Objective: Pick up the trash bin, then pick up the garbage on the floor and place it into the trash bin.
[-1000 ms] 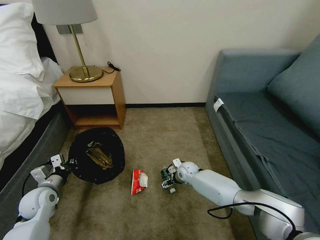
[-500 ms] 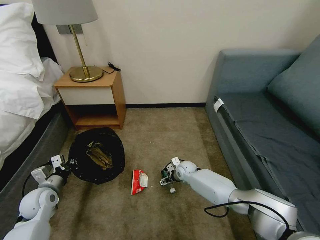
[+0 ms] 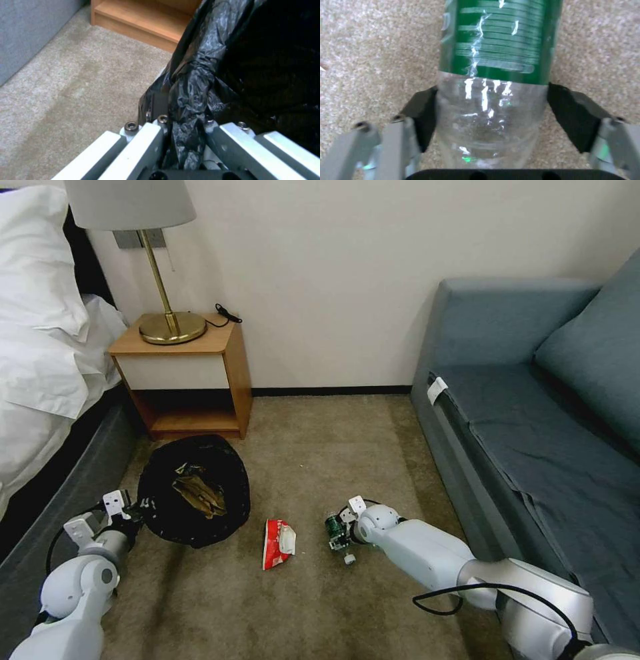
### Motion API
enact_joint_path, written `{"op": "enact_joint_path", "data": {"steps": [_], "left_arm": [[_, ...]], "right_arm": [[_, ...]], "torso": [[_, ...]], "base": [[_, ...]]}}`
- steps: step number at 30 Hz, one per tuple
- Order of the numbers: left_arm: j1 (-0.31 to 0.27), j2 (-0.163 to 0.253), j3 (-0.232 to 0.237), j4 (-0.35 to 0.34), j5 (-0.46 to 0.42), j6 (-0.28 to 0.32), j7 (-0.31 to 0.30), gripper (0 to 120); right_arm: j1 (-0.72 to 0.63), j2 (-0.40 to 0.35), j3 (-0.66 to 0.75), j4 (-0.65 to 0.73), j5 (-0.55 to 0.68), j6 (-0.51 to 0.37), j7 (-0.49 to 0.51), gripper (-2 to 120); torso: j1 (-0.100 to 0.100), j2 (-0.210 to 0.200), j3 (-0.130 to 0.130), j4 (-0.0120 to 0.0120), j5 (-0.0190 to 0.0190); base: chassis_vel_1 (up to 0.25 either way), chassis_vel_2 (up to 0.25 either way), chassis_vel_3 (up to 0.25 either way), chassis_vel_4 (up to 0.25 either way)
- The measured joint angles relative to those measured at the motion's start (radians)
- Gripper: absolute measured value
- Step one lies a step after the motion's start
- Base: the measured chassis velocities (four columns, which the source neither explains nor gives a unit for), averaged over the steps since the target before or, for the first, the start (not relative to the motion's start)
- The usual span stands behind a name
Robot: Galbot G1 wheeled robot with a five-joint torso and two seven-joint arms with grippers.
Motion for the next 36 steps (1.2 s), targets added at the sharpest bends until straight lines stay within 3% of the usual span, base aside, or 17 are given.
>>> {"op": "enact_joint_path", "data": {"steps": [6,13,15,18,26,29,36], "left_arm": [[0.004,0.0,0.001,-0.009,0.002,0.0,0.001,0],[0.005,-0.003,0.003,-0.014,0.002,0.0,0.001,0],[0.007,-0.004,0.009,-0.016,0.002,0.003,0.001,0],[0.008,-0.004,0.015,-0.016,0.002,0.004,0.0,0],[-0.015,-0.003,0.062,-0.018,-0.033,0.045,-0.029,0],[-0.036,0.001,0.085,-0.02,-0.059,0.081,-0.057,0],[-0.069,0.015,0.119,-0.01,-0.118,0.134,-0.098,0]], "right_arm": [[-0.005,-0.001,0.003,0.005,-0.008,0.013,0.0,48],[-0.011,-0.006,0.003,0.012,-0.014,0.028,0.001,36],[-0.012,-0.018,-0.001,0.042,-0.008,0.03,0.009,29],[-0.008,-0.034,-0.003,0.073,0.007,0.029,0.022,26],[0.084,-0.199,0.005,0.242,0.039,0.047,0.099,25],[0.161,-0.301,0.012,0.342,0.047,0.075,0.112,25],[0.224,-0.36,0.062,0.463,-0.003,0.157,0.055,25]], "torso": [[0.0,0.0,0.0,0.0,0.0001],[0.0,0.0,0.0,0.0003,0.0003],[0.0,0.0,0.0,0.0018,0.0025],[0.0,-0.001,0.001,0.0024,0.0027],[0.0,-0.001,0.001,0.0007,0.0011],[0.0,-0.001,0.0,0.0003,0.0012],[0.0,-0.001,0.0,0.0008,0.001]], "base": [[0.0,0.0,0.0,0.0],[0.0,0.0,0.0,0.0],[0.0,0.0,0.0,0.0],[0.0,0.0,0.0,0.0],[0.0,0.0,0.0,0.0],[0.0,0.0,0.0,0.0],[0.0,0.0,0.0,0.0]]}}
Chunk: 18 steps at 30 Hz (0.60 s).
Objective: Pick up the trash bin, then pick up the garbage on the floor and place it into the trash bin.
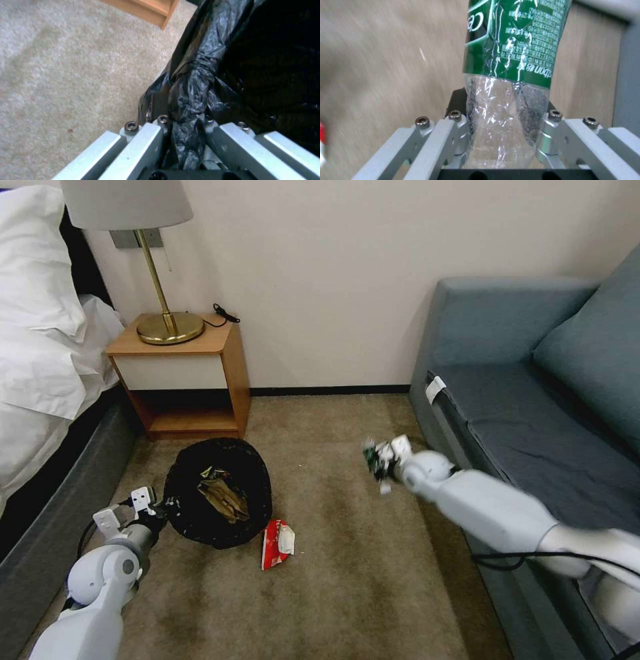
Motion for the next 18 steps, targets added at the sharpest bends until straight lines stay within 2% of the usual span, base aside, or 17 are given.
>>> {"op": "enact_joint_path", "data": {"steps": [2,4,5,14,18], "left_arm": [[-0.023,0.005,0.021,0.011,-0.052,0.034,-0.036,0],[-0.027,0.005,0.026,0.014,-0.061,0.04,-0.042,0],[-0.033,0.005,0.032,0.018,-0.078,0.051,-0.056,0],[-0.041,0.001,0.045,0.026,-0.125,0.076,-0.104,0],[-0.037,-0.008,0.043,0.019,-0.142,0.082,-0.123,0]], "right_arm": [[0.016,-0.011,0.041,0.084,-0.037,0.072,-0.039,25],[0.017,-0.013,0.049,0.105,-0.047,0.091,-0.048,25],[0.018,-0.014,0.061,0.139,-0.073,0.129,-0.06,25],[0.018,-0.021,0.081,0.271,-0.139,0.231,-0.108,25],[0.014,-0.04,0.053,0.435,-0.145,0.285,-0.133,25]], "torso": [[0.0,0.0,0.0,0.0,-0.0002],[0.0,0.0,0.0,0.0,-0.0002],[0.0,0.0,0.0,0.0,-0.0003],[0.0,0.0,0.0,0.0,-0.0003],[0.0,0.0,0.0,0.0,-0.0006]], "base": [[0.0,0.0,0.0,0.0],[0.0,0.0,0.0,0.0],[0.0,0.0,0.0,0.0],[0.0,0.0,0.0,0.0],[0.0,0.0,0.0,0.0]]}}
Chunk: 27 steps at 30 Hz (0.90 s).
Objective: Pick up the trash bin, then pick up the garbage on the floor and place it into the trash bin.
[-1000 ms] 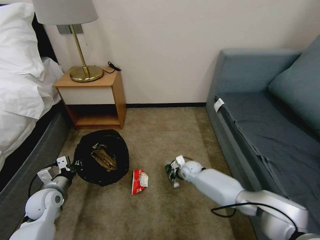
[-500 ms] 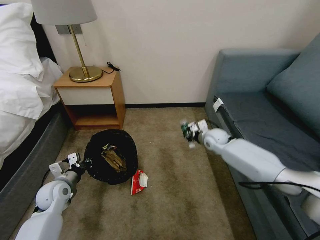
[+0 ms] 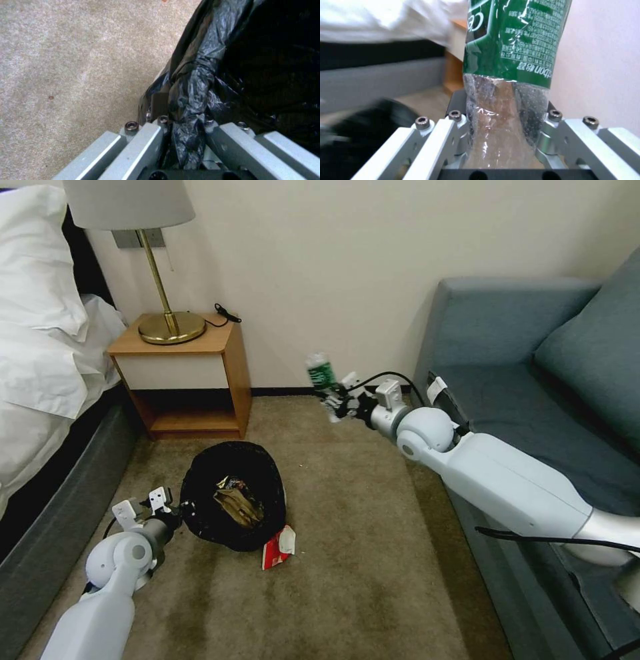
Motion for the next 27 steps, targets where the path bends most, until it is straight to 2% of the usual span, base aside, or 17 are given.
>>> {"op": "enact_joint_path", "data": {"steps": [2,6,9,19,21,27], "left_arm": [[0.004,-0.01,-0.005,-0.012,0.0,0.001,-0.006,0],[0.009,-0.017,-0.009,-0.023,0.0,0.003,-0.009,0],[0.018,-0.029,-0.008,-0.041,0.006,0.004,-0.01,0],[0.028,-0.056,0.011,-0.059,0.013,0.007,-0.013,0],[0.029,-0.065,0.012,-0.065,0.013,0.007,-0.016,0],[0.039,-0.07,0.003,-0.092,-0.001,0.008,-0.021,0]], "right_arm": [[-0.001,-0.005,-0.044,0.102,0.004,0.02,-0.005,25],[0.001,0.002,-0.075,0.135,0.003,0.033,-0.01,25],[0.018,0.048,-0.137,0.174,0.004,0.055,-0.009,25],[0.074,0.177,-0.264,0.135,0.002,0.077,-0.012,25],[0.074,0.238,-0.303,0.096,-0.021,0.089,-0.025,25],[0.039,0.291,-0.344,0.018,-0.087,0.114,-0.054,25]], "torso": [[0.0,0.0,0.0,-0.0001,0.0001],[0.0,0.0,0.0,-0.0001,0.0003],[0.0,0.0,0.0,0.0001,0.0003],[0.0,0.0,0.0,-0.0002,0.0],[0.0,0.0,0.0,0.0001,0.0001],[0.0,0.0,0.0,0.0001,0.0002]], "base": [[0.0,0.0,0.0,0.0],[0.0,0.0,0.0,0.0],[0.0,0.0,0.0,0.0],[0.0,0.0,0.0,0.0],[0.0,0.0,0.0,0.0],[0.0,0.0,0.0,0.0]]}}
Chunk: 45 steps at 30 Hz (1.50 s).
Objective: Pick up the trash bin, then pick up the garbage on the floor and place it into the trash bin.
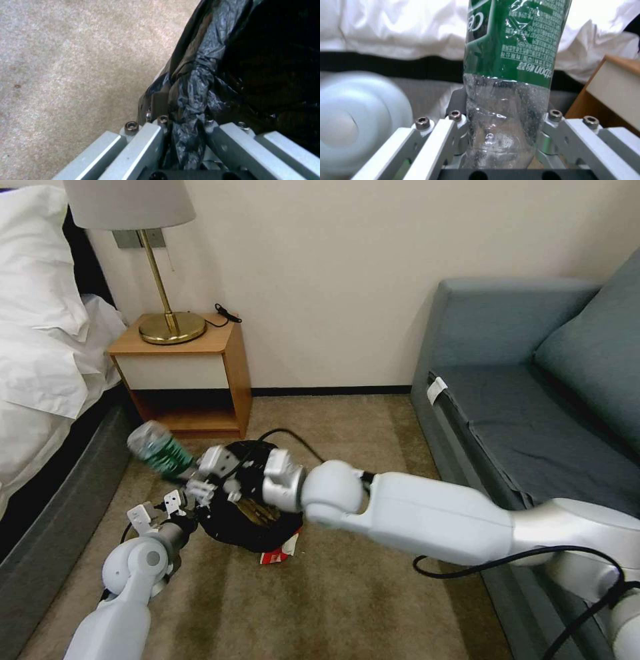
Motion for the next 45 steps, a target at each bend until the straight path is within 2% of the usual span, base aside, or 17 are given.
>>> {"op": "enact_joint_path", "data": {"steps": [10,18,20,21,23,26,27,29,31,32,33,35,37,45], "left_arm": [[0.018,0.011,-0.018,-0.024,-0.023,0.003,-0.005,0],[0.026,0.007,-0.018,-0.038,-0.03,0.007,-0.004,0],[0.033,0.007,-0.02,-0.044,-0.033,0.007,-0.004,0],[0.033,0.007,-0.02,-0.044,-0.033,0.007,-0.004,0],[0.036,0.011,-0.024,-0.048,-0.039,0.007,-0.004,0],[0.036,0.012,-0.026,-0.048,-0.041,0.007,-0.003,0],[0.034,0.013,-0.027,-0.048,-0.043,0.007,-0.003,0],[0.033,0.014,-0.027,-0.047,-0.044,0.007,-0.003,0],[0.027,0.018,-0.028,-0.046,-0.048,0.006,-0.005,0],[0.027,0.018,-0.028,-0.046,-0.048,0.006,-0.005,0],[0.025,0.02,-0.028,-0.044,-0.052,0.006,-0.006,0],[0.025,0.02,-0.029,-0.044,-0.053,0.005,-0.007,0],[0.025,0.021,-0.03,-0.044,-0.055,0.003,-0.007,0],[0.023,0.02,-0.037,-0.037,-0.06,-0.007,-0.012,0]], "right_arm": [[-0.076,-0.035,0.027,-0.154,-0.14,0.09,-0.08,25],[-0.092,-0.033,0.051,-0.208,-0.175,0.112,-0.092,25],[-0.098,-0.032,0.061,-0.23,-0.187,0.121,-0.1,35],[-0.098,-0.032,0.061,-0.23,-0.187,0.121,-0.1,35],[-0.102,-0.042,0.067,-0.234,-0.192,0.125,-0.103,50],[-0.103,-0.045,0.068,-0.234,-0.193,0.125,-0.105,54],[-0.103,-0.048,0.069,-0.234,-0.194,0.125,-0.106,61],[-0.103,-0.048,0.069,-0.234,-0.194,0.125,-0.106,63],[-0.104,-0.05,0.07,-0.228,-0.194,0.124,-0.109,76],[-0.104,-0.05,0.07,-0.228,-0.194,0.124,-0.109,76],[-0.104,-0.05,0.07,-0.227,-0.193,0.123,-0.109,83],[-0.104,-0.049,0.069,-0.227,-0.193,0.123,-0.11,86],[-0.103,-0.044,0.067,-0.229,-0.193,0.122,-0.112,96],[-0.092,-0.044,0.092,-0.206,-0.181,0.124,-0.102,100]], "torso": [[0.0,0.0,0.0,-0.0003,0.0002],[0.0,0.0,0.0,-0.0002,0.0002],[0.0,0.0,0.0,0.0,0.0002],[0.0,0.0,0.0,0.0,0.0002],[0.0,0.0,0.0,-0.0002,0.0002],[0.0,0.0,0.0,-0.0002,0.0002],[0.0,0.0,0.0,-0.0001,0.0002],[0.0,0.0,0.0,-0.0002,0.0002],[0.0,0.0,0.0,-0.0002,0.0002],[0.0,0.0,0.0,-0.0002,0.0002],[0.0,0.0,0.0,-0.0002,0.0002],[0.0,0.0,0.0,-0.0002,0.0002],[0.0,0.0,0.0,-0.0001,0.0002],[0.0,0.0,0.0,-0.0001,0.0002]], "base": [[0.0,0.0,0.0,0.0],[0.0,0.0,0.0,0.0],[0.0,0.0,0.0,0.0],[0.0,0.0,0.0,0.0],[0.0,0.0,0.0,0.0],[0.0,0.0,0.0,0.0],[0.0,0.0,0.0,0.0],[0.0,0.0,0.0,0.0],[0.0,0.0,0.0,0.0],[0.0,0.0,0.0,0.0],[0.0,0.0,0.0,0.0],[0.0,0.0,0.0,0.0],[0.0,0.0,0.0,0.0],[0.0,0.0,0.0,0.0]]}}
